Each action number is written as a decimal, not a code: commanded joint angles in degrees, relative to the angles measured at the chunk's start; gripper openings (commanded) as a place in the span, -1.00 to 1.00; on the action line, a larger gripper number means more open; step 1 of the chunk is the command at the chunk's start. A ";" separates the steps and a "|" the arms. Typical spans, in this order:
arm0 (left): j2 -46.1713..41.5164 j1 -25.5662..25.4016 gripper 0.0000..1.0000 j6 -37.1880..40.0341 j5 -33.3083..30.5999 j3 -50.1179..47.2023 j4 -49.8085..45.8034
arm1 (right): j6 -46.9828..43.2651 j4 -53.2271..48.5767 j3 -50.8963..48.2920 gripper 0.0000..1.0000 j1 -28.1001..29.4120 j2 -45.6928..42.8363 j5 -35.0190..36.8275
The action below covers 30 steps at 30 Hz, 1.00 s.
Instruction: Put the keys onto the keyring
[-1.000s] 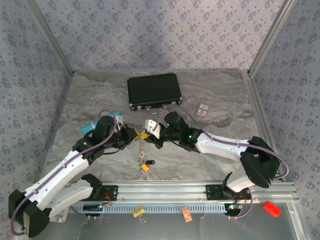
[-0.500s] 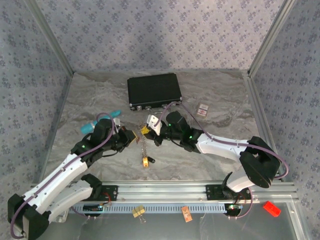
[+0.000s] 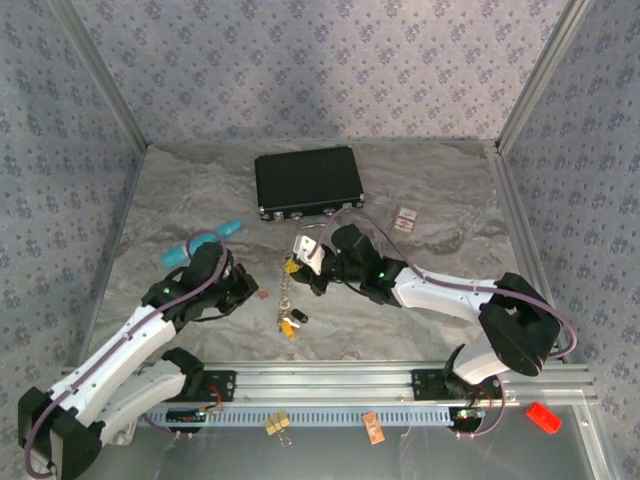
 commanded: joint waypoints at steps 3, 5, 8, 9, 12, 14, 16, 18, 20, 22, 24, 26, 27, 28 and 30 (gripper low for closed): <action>4.64 0.78 -1.00 -1.37 -0.30 0.66 -6.22 | -3.76 -3.08 0.57 -1.00 0.05 -2.19 -2.13; 5.62 0.78 -1.00 -1.62 -0.21 0.49 -6.00 | -3.92 -3.23 0.60 -1.00 0.06 -2.28 -2.33; 5.70 0.87 -0.94 -1.93 -0.22 0.01 -5.31 | -3.87 -3.42 0.61 -1.00 0.07 -2.14 -2.48; 5.45 0.90 -0.76 -2.02 -0.32 -0.25 -5.01 | -3.90 -3.43 0.50 -1.00 0.06 -2.18 -2.54; 4.40 0.95 -0.16 -1.97 -0.74 -1.04 -4.09 | -3.99 -3.54 0.44 -1.00 0.11 -2.10 -2.54; 3.32 0.96 0.10 -1.39 -1.75 -1.14 -3.98 | -4.11 -3.71 0.37 -1.00 0.06 -2.22 -2.59; 2.01 1.09 0.31 0.03 -3.51 -0.74 -4.15 | -4.10 -3.79 0.35 -1.00 -0.07 -2.15 -2.67; 0.23 1.35 0.42 3.65 -6.21 0.09 -3.72 | -4.17 -3.80 0.38 -1.00 -0.27 -2.26 -3.13; -1.85 1.44 0.43 10.23 -8.33 0.47 0.42 | -4.10 -3.71 0.35 -1.00 -0.54 -2.29 -3.68; -4.38 1.42 0.39 20.22 -9.24 0.25 5.04 | -4.05 -3.80 0.35 -1.00 -0.86 -2.40 -4.51; -7.57 1.38 0.34 31.45 -8.99 -1.25 10.80 | -4.20 -4.08 0.35 -1.00 -1.20 -2.53 -5.31; -10.43 1.37 0.25 42.61 -8.04 -3.02 15.59 | -4.59 -4.47 0.32 -1.00 -1.51 -2.75 -6.06; -11.86 1.41 0.19 47.58 -7.87 -4.25 17.78 | -4.85 -4.57 0.28 -1.00 -1.66 -2.68 -6.42; -12.87 1.37 0.13 52.49 -7.20 -5.41 19.44 | -5.05 -4.64 0.21 -1.00 -1.78 -2.76 -6.71; -14.69 1.50 0.05 64.30 -2.09 -7.66 21.92 | -5.42 -5.26 0.37 -1.00 -2.11 -2.83 -7.15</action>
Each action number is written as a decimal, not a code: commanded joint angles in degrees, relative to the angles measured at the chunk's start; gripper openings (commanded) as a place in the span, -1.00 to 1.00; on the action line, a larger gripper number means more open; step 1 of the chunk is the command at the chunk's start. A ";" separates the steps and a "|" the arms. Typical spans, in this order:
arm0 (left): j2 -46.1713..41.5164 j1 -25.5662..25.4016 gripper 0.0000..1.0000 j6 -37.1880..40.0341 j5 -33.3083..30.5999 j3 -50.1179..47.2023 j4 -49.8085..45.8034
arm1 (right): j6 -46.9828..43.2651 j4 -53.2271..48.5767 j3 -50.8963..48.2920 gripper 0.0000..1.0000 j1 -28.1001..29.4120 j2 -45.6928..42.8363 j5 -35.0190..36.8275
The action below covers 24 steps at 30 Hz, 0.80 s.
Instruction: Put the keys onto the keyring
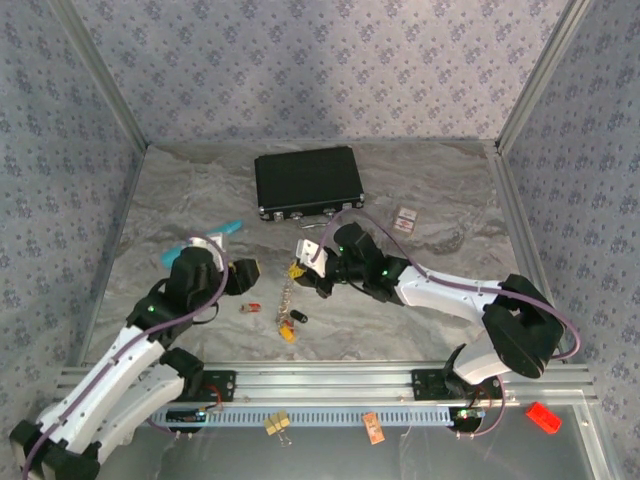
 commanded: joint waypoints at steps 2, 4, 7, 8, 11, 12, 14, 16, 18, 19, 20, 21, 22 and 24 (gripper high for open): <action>-1.75 0.20 -0.08 29.47 6.64 -3.07 7.28 | -1.98 -1.85 0.63 -1.00 -0.54 -1.99 -2.64; -0.15 0.45 -0.22 32.90 8.25 -1.89 5.94 | -2.43 -2.32 0.77 -1.00 -0.58 -2.03 -3.10; 1.95 0.66 -0.54 39.24 15.19 -2.05 6.91 | -2.95 -2.46 0.78 -1.00 -0.73 -2.11 -4.01; 2.68 0.64 -0.56 39.78 17.05 -2.43 8.01 | -3.15 -2.57 0.79 -1.00 -0.72 -2.09 -4.24; 5.02 0.66 -0.57 40.87 20.43 -2.44 9.68 | -3.28 -2.68 1.09 -1.00 -0.81 -2.11 -5.08; 5.66 0.66 -0.56 41.11 21.45 -2.42 10.10 | -3.28 -2.68 1.27 -1.00 -0.80 -2.09 -5.27; 6.23 0.60 -0.54 41.56 23.44 -2.61 11.13 | -3.19 -2.26 1.14 -1.00 -0.68 -2.09 -5.54; 6.94 0.63 -0.52 42.46 24.78 -2.79 11.48 | -3.02 -1.91 1.27 -1.00 -0.66 -1.99 -5.84; 7.61 0.61 -0.49 43.75 26.47 -2.81 11.25 | -2.94 -1.63 1.39 -1.00 -0.69 -1.75 -6.13; 7.96 0.65 -0.49 44.23 27.24 -2.79 11.22 | -2.88 -1.61 1.39 -1.00 -0.73 -1.70 -6.25; 8.23 0.60 -0.49 44.56 27.90 -2.84 11.30 | -2.92 -1.54 1.49 -1.00 -0.63 -1.67 -6.34; 8.57 0.61 -0.49 45.14 28.41 -2.98 11.52 | -2.78 -1.46 1.51 -1.00 -0.57 -1.59 -6.43; 8.88 0.62 -0.49 45.35 28.76 -3.05 11.87 | -2.83 -1.34 1.61 -1.00 -0.55 -1.59 -6.50; 9.60 0.62 -0.49 46.12 29.47 -3.23 12.36 | -2.65 -1.10 1.66 -1.00 -0.41 -1.50 -6.69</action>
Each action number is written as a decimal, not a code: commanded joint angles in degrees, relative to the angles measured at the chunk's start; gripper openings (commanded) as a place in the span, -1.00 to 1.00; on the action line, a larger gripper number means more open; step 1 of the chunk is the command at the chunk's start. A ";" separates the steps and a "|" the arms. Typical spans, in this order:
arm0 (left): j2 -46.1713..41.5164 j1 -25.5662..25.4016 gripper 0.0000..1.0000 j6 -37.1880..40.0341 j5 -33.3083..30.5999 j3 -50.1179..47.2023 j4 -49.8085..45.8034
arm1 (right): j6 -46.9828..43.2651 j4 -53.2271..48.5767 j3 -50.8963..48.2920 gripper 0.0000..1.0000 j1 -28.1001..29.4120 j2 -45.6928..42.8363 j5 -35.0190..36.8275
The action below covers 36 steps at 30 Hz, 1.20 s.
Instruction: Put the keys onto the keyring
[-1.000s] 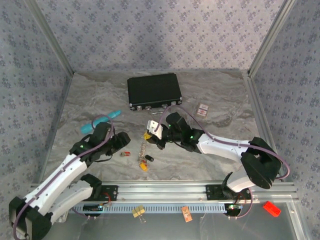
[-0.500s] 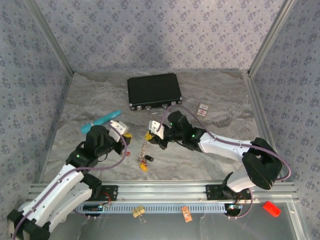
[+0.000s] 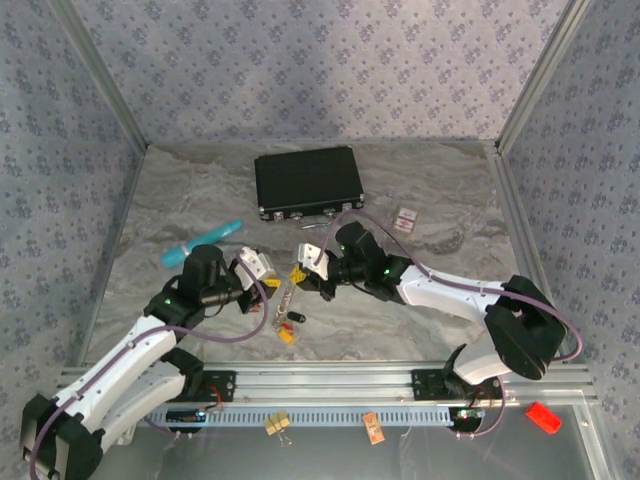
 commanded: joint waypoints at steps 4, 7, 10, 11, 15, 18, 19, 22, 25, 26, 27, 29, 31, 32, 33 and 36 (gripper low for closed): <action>1.61 0.23 -0.50 4.51 5.85 0.00 2.72 | -0.03 1.65 1.67 -1.00 0.27 -0.73 -2.20; 2.06 0.22 -0.50 5.27 5.84 -0.18 3.55 | 0.14 2.09 1.77 -1.00 0.39 -0.43 -2.42; 3.00 0.19 -0.53 5.64 7.08 0.27 2.87 | 0.27 2.35 2.07 -1.00 0.61 -0.13 -2.55; 3.43 0.15 -0.54 5.69 7.33 0.35 2.95 | 0.26 2.42 2.03 -1.00 0.73 -0.04 -2.55; 3.97 0.19 -0.59 5.64 7.97 0.30 3.57 | 0.40 2.73 2.27 -1.00 0.85 0.36 -2.73; 4.33 0.14 -0.68 5.80 8.39 0.44 3.72 | 0.49 3.00 2.51 -1.00 0.95 0.68 -2.92; 4.46 0.14 -0.73 5.82 8.69 0.53 3.90 | 0.66 3.12 2.61 -1.00 0.99 0.83 -2.99; 4.88 0.14 -0.82 5.97 8.92 0.58 4.02 | 0.73 3.38 2.76 -1.00 1.07 1.00 -3.23; 4.99 0.19 -0.97 6.43 9.09 0.79 3.67 | 0.76 3.24 2.73 -1.00 0.93 0.95 -3.33; 4.91 0.22 -1.00 6.52 9.10 0.79 3.62 | 0.70 3.07 2.78 -1.00 0.93 0.99 -3.47; 4.66 0.14 -1.00 6.61 9.09 0.79 3.67 | 0.52 2.75 2.62 -1.00 0.96 0.88 -3.58; 4.04 0.20 -1.00 6.70 8.63 0.71 3.93 | 0.17 1.90 2.62 -1.00 0.76 0.60 -3.48; 3.10 0.14 -1.00 7.19 8.00 0.58 4.01 | -0.39 0.25 2.67 -1.00 0.53 0.22 -3.01; 2.64 -0.03 -1.00 7.62 7.28 0.44 4.02 | -0.76 -0.87 2.71 -1.00 0.37 -0.06 -3.15; 2.01 -0.12 -1.00 8.09 6.27 0.38 3.91 | -1.16 -2.37 2.89 -0.87 0.08 -0.28 -3.24; 0.70 -1.33 -1.00 10.32 3.12 0.60 2.61 | -4.47 -8.95 3.88 -0.49 -0.14 -1.15 -1.82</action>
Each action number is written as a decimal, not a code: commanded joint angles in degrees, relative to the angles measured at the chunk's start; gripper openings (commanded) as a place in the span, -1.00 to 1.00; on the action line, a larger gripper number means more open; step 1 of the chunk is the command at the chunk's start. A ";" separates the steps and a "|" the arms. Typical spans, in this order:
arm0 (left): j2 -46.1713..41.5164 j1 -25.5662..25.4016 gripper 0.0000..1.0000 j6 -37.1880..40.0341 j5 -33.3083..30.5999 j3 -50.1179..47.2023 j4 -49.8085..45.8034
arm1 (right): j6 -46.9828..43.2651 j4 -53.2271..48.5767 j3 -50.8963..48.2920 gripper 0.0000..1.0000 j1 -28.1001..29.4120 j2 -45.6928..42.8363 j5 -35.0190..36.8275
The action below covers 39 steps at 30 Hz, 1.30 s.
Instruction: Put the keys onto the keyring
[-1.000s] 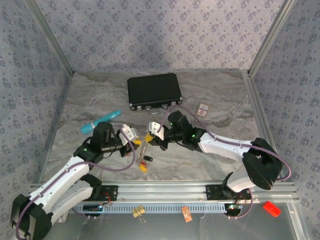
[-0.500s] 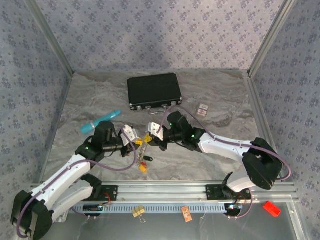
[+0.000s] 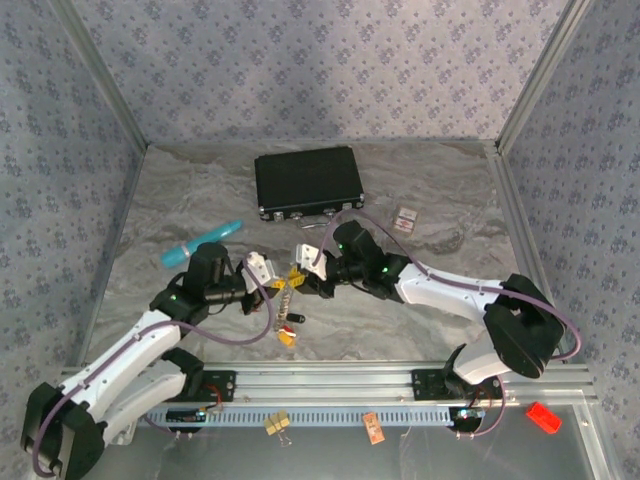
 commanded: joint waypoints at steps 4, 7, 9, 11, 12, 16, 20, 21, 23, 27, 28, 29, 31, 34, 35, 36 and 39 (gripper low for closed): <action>-2.77 -3.17 -1.00 6.84 -5.50 0.84 -0.67 | -6.11 -11.13 2.94 -0.42 -0.26 -2.79 2.04; -3.23 -4.62 -1.00 7.95 -7.29 0.34 0.14 | -6.77 -12.30 3.86 -0.43 0.14 -2.28 2.06; -3.66 -5.46 -1.00 8.67 -8.26 0.07 0.60 | -6.79 -12.04 4.09 -0.44 0.40 -1.97 1.80; -4.47 -6.40 -1.00 10.14 -9.19 -0.49 0.98 | -6.86 -11.30 4.00 -0.46 0.78 -1.76 1.57; -5.04 -6.93 -1.00 11.05 -9.62 -0.70 1.04 | -6.77 -10.75 3.88 -0.46 1.04 -1.78 1.88; -6.19 -7.97 -1.00 12.73 -10.35 -1.05 0.80 | -7.08 -9.28 3.43 -0.46 1.50 -1.62 3.02; -5.62 -8.04 -1.00 13.19 -9.61 -0.26 -0.67 | -7.33 -8.09 3.52 -0.52 2.07 -1.44 2.74; -5.37 -8.05 -1.00 13.27 -9.34 -0.08 -0.93 | -7.54 -8.01 3.59 -0.56 2.27 -1.30 2.62; -5.07 -8.14 -1.00 13.45 -8.92 0.32 -1.71 | -8.06 -8.08 3.71 -0.65 2.56 -1.24 2.51; -4.51 -8.27 -1.00 13.81 -8.87 1.29 -2.91 | -8.70 -8.24 3.68 -0.73 2.81 -1.09 2.34; -4.44 -8.29 -1.00 13.83 -8.70 1.49 -2.99 | -8.78 -8.32 3.61 -0.72 2.91 -1.00 2.32; -4.23 -8.22 -1.00 13.94 -8.54 1.77 -3.27 | -8.97 -8.35 3.61 -0.71 2.96 -0.94 2.33; -3.91 -8.32 -1.00 14.00 -7.99 2.36 -4.06 | -9.30 -8.34 3.65 -0.70 3.07 -0.87 2.10; -3.24 -8.37 -1.00 13.86 -7.12 3.26 -4.84 | -9.54 -8.38 3.78 -0.64 3.21 -0.72 1.93; -3.09 -8.39 -1.00 13.66 -7.03 3.51 -4.85 | -9.61 -8.46 3.78 -0.64 3.26 -0.71 1.92; -3.08 -8.36 -1.00 13.53 -6.90 3.54 -4.85 | -9.75 -8.55 3.80 -0.64 3.31 -0.57 1.92; -2.97 -8.39 -1.00 13.03 -6.44 3.82 -4.76 | -10.16 -8.81 3.84 -0.68 3.37 -0.46 2.03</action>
